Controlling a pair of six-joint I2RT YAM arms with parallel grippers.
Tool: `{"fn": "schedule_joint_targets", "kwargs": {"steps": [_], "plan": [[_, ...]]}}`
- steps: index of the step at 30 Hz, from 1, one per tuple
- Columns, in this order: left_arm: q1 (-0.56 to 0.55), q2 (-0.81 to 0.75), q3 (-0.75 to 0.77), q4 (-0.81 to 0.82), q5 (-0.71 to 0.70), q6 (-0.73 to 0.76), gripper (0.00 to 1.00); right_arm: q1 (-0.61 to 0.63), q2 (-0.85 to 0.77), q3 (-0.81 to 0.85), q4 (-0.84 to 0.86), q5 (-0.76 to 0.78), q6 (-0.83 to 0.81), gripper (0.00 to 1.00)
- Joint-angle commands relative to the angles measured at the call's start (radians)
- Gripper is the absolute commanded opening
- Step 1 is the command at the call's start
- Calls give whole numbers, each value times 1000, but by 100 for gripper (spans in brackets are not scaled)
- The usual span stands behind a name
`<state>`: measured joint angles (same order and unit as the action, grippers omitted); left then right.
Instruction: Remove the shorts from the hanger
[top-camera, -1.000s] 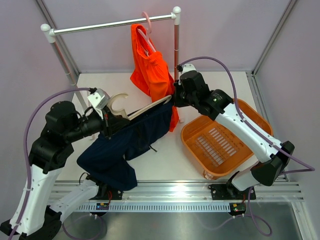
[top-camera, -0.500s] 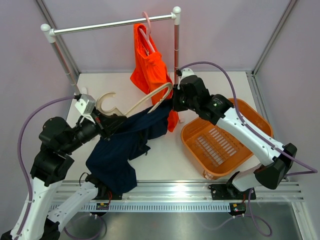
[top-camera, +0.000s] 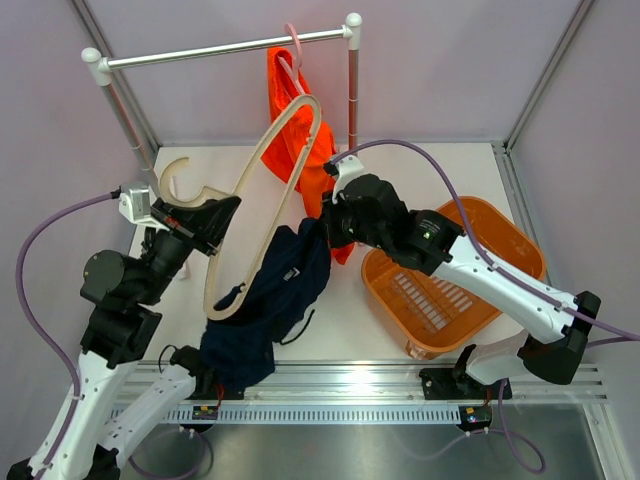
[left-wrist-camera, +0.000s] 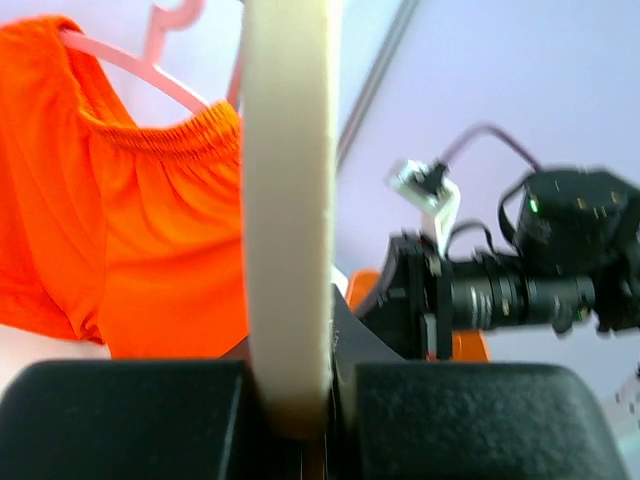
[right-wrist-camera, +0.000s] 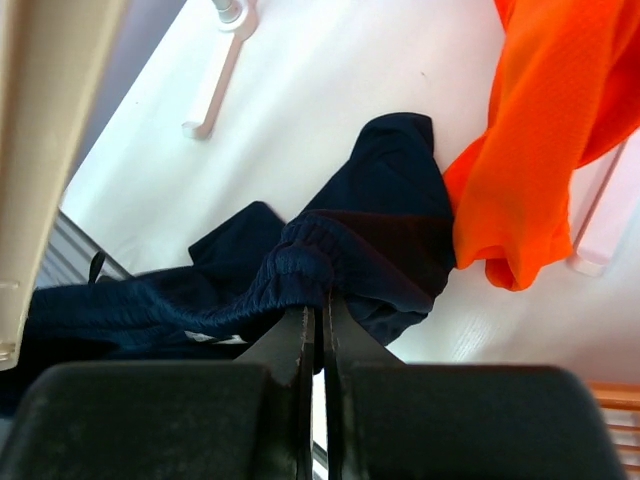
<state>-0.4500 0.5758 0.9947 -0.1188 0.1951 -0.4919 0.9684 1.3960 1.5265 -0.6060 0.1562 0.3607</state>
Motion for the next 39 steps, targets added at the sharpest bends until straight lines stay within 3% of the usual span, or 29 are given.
{"fn": "schedule_joint_targets", "kwargs": {"steps": [1, 8, 15, 20, 31, 39], "plan": [[-4, 16, -8, 169, -132, -34, 0, 26, -22, 43, 51, -7, -28, 0], [-4, 99, 130, -83, -269, 75, 0, 32, -63, 248, -55, 104, -115, 0], [-4, 107, 139, -185, -333, 111, 0, 32, -192, 449, -39, 510, -320, 0], [-4, 94, 137, -214, -364, 133, 0, 32, -325, 425, 151, 705, -488, 0], [-4, 114, 133, -243, -341, 142, 0, 32, -391, 409, 547, 855, -842, 0], [-4, 118, 136, -255, -339, 153, 0, 32, -368, 319, 595, 905, -891, 0]]}}
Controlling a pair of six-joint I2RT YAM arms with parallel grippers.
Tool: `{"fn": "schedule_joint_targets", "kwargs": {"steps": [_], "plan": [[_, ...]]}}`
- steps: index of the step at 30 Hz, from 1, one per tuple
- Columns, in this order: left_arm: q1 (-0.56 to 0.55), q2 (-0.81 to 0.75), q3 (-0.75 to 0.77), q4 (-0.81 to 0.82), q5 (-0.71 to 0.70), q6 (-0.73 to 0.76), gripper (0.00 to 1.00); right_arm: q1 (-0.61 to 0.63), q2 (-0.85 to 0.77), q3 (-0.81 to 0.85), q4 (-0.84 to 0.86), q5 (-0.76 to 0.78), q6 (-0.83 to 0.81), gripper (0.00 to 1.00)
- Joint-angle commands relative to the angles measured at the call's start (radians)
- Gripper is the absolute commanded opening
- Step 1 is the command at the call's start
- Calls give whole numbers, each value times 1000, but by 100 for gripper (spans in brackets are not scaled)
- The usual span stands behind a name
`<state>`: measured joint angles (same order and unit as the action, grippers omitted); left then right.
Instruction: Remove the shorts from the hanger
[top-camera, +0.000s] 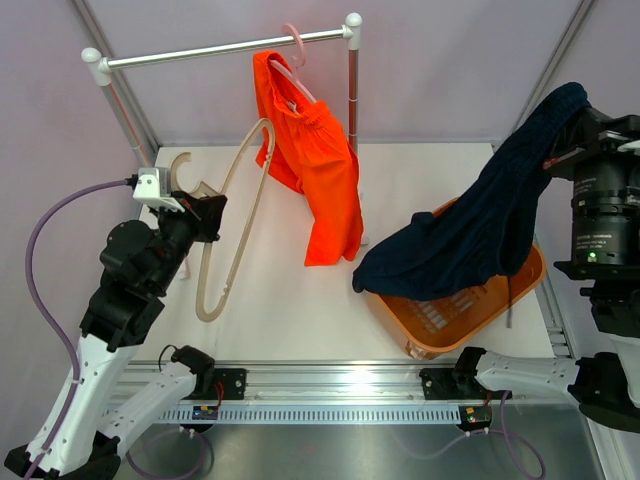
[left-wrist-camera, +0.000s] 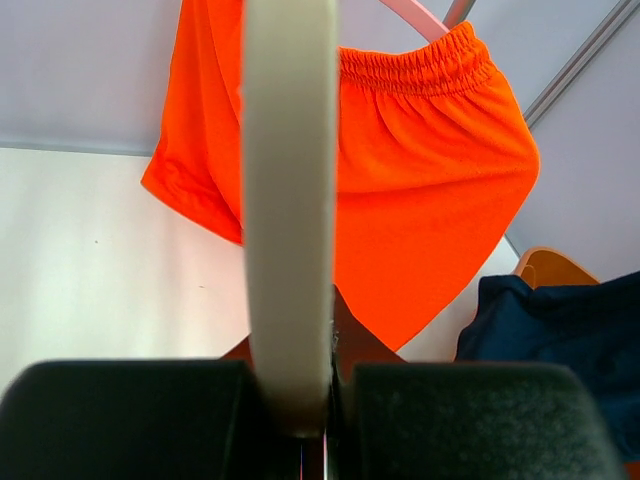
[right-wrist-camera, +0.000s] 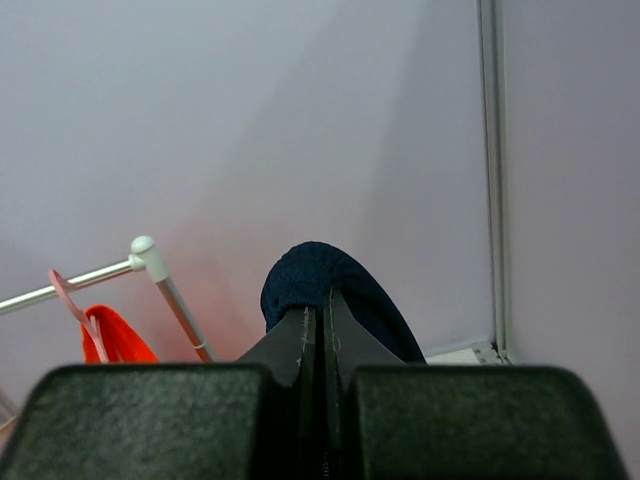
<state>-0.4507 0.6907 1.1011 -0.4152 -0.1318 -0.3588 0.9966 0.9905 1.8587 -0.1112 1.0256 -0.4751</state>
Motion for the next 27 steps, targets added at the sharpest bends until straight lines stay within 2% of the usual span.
{"fn": "schedule_joint_targets", "kwargs": {"steps": [1, 6, 10, 11, 16, 18, 22, 27], "plan": [[-3, 4, 31, 39, -11, 20, 0, 2, 45, -19, 100, 50, -66, 0], [-3, 1, 25, 35, -12, 23, 0, -38, 79, -43, 55, 77, -11, 0], [-3, 1, 22, 30, -8, 23, 0, -188, 94, -7, -311, -28, 283, 0], [-3, 1, 22, 32, -6, 21, 0, -249, 100, -7, -359, -68, 367, 0], [-3, 4, 28, 26, -5, 24, 0, -384, 109, -78, -505, -122, 544, 0], [-3, 4, 29, 23, -5, 29, 0, -436, 74, -73, -513, -157, 558, 0], [-3, 6, 32, 16, -5, 31, 0, -443, 50, 97, -539, -136, 523, 0], [-3, 10, 26, 24, 1, 29, 0, -441, -44, 161, -489, -141, 481, 0]]}}
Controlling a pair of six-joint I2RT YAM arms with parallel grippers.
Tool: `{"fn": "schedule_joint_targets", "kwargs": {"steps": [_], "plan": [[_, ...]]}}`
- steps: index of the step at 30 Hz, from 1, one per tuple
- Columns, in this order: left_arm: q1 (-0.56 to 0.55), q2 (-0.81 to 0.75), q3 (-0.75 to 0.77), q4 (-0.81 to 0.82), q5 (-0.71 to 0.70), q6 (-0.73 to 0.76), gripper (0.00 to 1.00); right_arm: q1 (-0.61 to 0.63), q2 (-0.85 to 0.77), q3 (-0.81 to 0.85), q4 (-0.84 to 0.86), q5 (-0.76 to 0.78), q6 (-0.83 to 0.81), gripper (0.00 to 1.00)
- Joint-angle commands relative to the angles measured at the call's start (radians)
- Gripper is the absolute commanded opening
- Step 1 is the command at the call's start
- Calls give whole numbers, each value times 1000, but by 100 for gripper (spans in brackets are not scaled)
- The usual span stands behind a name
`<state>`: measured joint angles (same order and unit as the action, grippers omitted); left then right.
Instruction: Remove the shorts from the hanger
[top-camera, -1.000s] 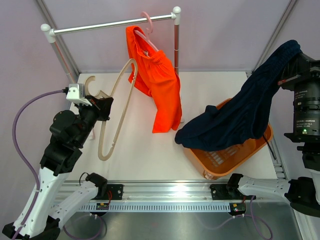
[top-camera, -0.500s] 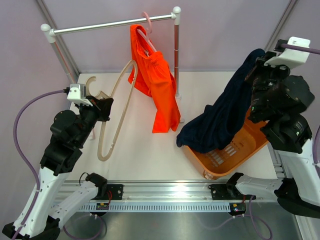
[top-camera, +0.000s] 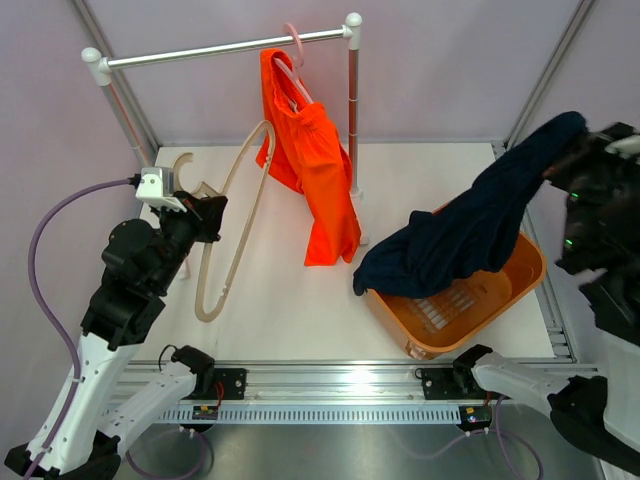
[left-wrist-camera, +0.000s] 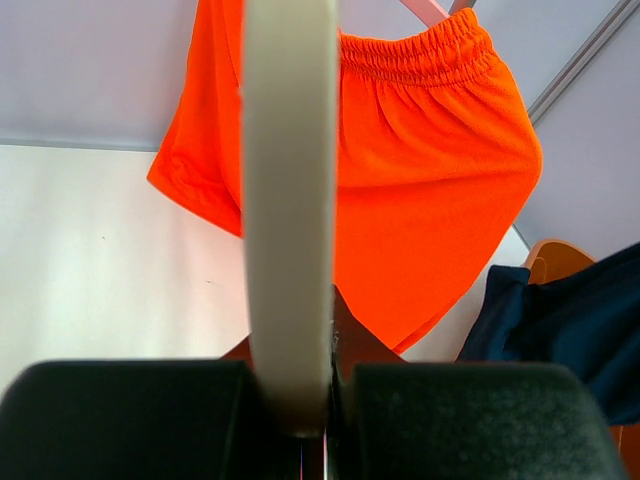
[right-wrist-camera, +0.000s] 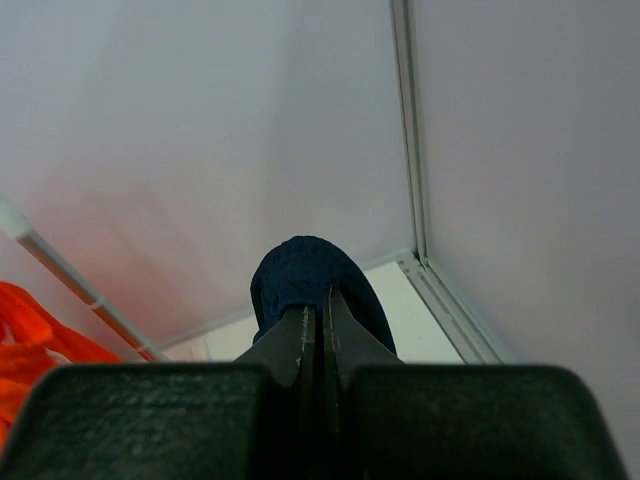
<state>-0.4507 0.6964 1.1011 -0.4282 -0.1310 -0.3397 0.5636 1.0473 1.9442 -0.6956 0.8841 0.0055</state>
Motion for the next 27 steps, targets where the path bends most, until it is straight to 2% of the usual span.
{"fn": "schedule_joint_targets", "kwargs": {"steps": [1, 16, 21, 27], "plan": [[-3, 6, 26, 37, 1, 8, 0, -8, -118, 72, 108, 12, 1, 0], [-3, 25, 29, 31, 10, 10, 0, -8, -299, -68, 240, 66, -65, 0], [-3, 28, 28, 32, 14, 7, 0, -8, -207, -30, 125, 43, -26, 0], [-3, 20, 25, 22, 4, 14, 0, -8, -86, -69, 19, -86, 108, 0]]}}
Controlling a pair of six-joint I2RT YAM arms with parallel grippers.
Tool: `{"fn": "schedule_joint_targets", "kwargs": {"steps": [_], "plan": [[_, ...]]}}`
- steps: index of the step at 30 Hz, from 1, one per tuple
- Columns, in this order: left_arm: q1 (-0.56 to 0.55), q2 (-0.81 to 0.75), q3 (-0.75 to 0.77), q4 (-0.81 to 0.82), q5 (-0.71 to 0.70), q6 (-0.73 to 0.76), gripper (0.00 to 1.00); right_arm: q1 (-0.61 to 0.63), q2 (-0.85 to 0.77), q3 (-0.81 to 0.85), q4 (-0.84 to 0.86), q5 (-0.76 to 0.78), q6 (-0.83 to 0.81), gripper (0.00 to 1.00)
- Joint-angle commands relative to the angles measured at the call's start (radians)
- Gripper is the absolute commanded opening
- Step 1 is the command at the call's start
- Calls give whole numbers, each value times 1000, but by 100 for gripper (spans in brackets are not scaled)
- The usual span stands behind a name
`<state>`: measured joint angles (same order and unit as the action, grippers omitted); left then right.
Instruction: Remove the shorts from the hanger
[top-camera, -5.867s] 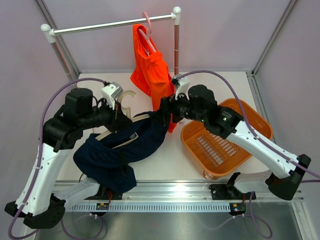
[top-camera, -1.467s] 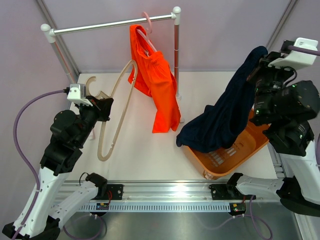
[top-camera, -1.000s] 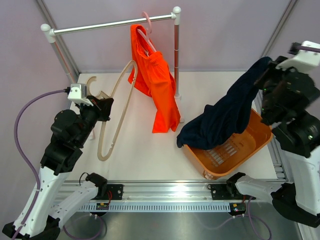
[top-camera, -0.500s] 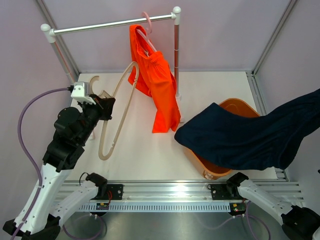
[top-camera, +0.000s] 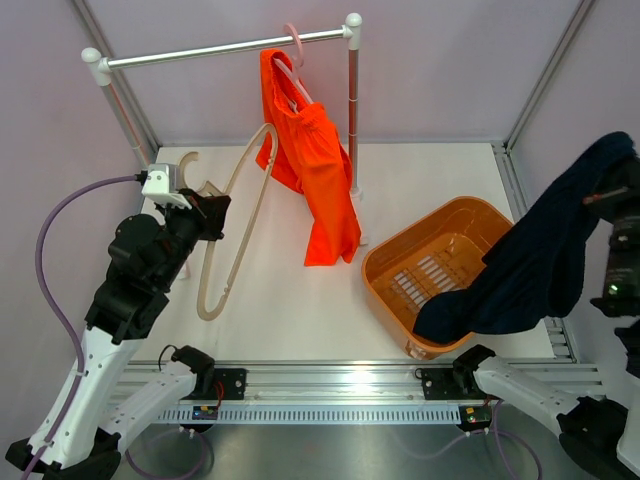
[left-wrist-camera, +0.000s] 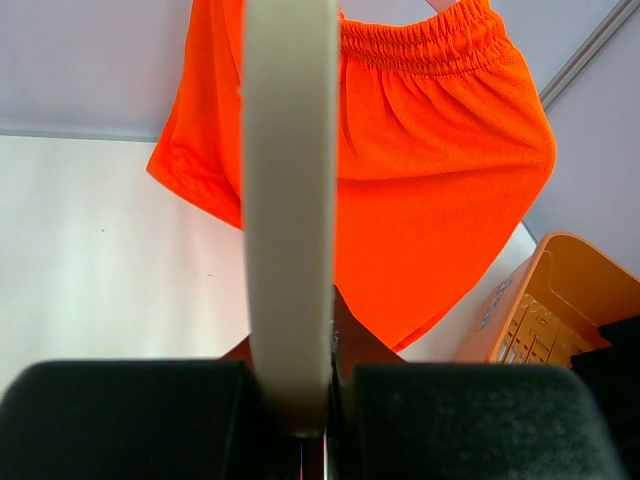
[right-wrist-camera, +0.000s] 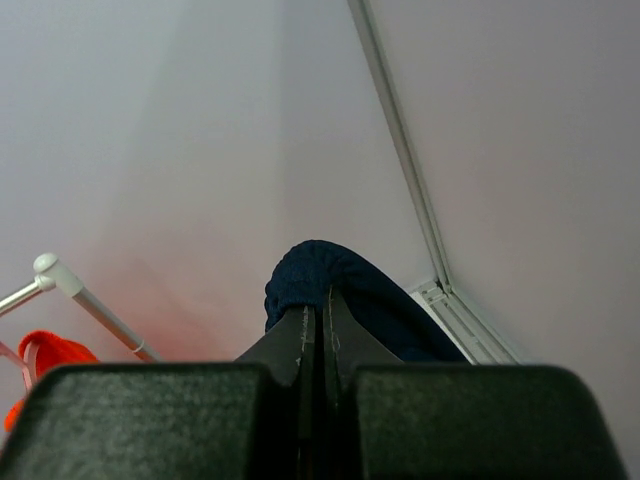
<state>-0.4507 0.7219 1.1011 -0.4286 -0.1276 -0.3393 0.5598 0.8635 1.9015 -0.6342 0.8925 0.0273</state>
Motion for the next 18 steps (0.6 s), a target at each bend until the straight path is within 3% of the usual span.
{"fn": "schedule_joint_targets", "kwargs": {"steps": [1, 5, 12, 14, 17, 18], "plan": [[-3, -7, 26, 18, -3, 17, 0, -5, 136, -35, -54, -95, 106, 0], [-3, -12, 32, 5, -10, 26, 0, -5, 195, -80, -102, -115, 155, 1], [-3, -15, 39, -7, -30, 37, 0, -5, 106, -298, -110, -110, 259, 10], [-3, -7, 46, -16, -38, 40, 0, -5, 57, -364, -123, -124, 281, 22], [-2, 22, 65, -41, -67, 40, 0, -6, 8, -432, -154, -162, 324, 30], [-2, 31, 68, -47, -72, 39, 0, -5, 2, -443, -166, -174, 335, 42]]}}
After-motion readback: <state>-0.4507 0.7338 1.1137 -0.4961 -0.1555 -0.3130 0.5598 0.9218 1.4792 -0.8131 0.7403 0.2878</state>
